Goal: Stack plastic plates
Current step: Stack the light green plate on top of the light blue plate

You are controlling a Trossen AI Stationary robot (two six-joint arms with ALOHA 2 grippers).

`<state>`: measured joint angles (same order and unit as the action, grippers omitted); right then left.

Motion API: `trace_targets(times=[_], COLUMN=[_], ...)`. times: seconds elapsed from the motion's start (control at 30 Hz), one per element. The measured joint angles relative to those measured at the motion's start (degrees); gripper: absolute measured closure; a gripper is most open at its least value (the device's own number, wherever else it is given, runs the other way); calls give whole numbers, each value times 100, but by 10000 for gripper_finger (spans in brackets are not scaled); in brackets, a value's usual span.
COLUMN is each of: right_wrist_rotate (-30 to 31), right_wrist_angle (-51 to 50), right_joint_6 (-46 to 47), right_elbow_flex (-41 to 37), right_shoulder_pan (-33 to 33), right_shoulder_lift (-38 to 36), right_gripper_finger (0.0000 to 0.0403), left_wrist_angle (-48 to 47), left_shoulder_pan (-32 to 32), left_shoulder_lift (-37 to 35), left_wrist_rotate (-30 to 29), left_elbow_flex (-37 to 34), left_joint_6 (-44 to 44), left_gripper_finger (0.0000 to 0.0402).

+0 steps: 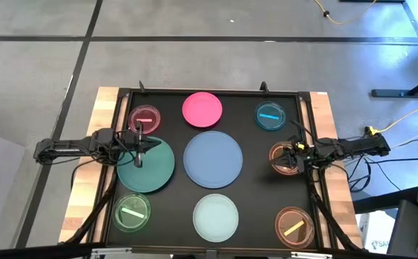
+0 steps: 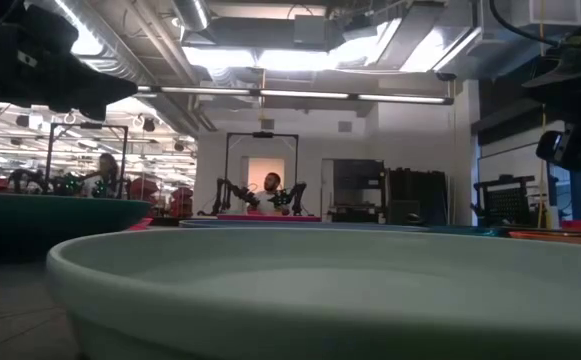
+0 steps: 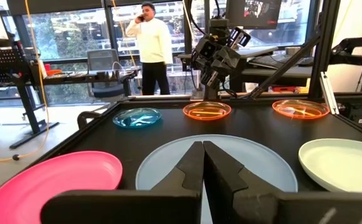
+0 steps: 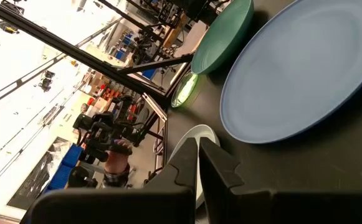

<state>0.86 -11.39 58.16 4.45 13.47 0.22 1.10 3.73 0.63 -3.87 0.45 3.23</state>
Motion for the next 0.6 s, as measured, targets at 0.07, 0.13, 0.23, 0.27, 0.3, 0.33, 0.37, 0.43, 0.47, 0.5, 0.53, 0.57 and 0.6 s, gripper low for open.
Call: trace_targets(times=[0.07,0.13,0.23,0.27,0.3,0.33,0.37,0.43,0.47,0.5,0.53,0.57,0.6], right_wrist_rotate=[114,442,1046,1216,1337,1419,1460,1461,1463,1465,1464,1459,1444], right_wrist_angle=[57,105,135,148,164,172,174,172,172,172,169,159,150], right_joint_6=[1,4,238,416,606,746,786,753,656,573,522,479,469], right_elbow_flex=[-6,-11,-11,-11,-11,-11,-11,-11,-11,-11,-11,-11,-9], right_shoulder_pan=[1,1,1,-1,-1,-1,-1,-1,-1,-1,-1,-1,-1], right_shoulder_lift=[0,0,1,1,-1,-1,-1,-1,-1,1,0,1,-1], right_gripper_finger=[391,391,391,391,391,391,391,391,391,391,391,391,391], left_wrist_angle=[12,137,387,497,643,807,949,1228,1373,1518,1621,1672,1680], left_shoulder_pan=[0,1,2,0,2,2,1,0,2,0,1,1,2], left_shoulder_lift=[-1,-1,-1,1,0,-1,-1,-1,-1,-1,-1,-1,-1], left_wrist_rotate=[-6,-13,-11,-10,-12,-11,-11,-12,-15,-32,-78,-144,-205], left_elbow_flex=[0,0,-1,-2,-1,-2,-1,-2,-2,-1,-1,0,-1], left_joint_6=[15,25,3,-48,-116,-162,-222,-414,-442,-417,-373,-327,-299], left_gripper_finger=[400,400,400,400,400,400,400,400,400,400,400,400,400])
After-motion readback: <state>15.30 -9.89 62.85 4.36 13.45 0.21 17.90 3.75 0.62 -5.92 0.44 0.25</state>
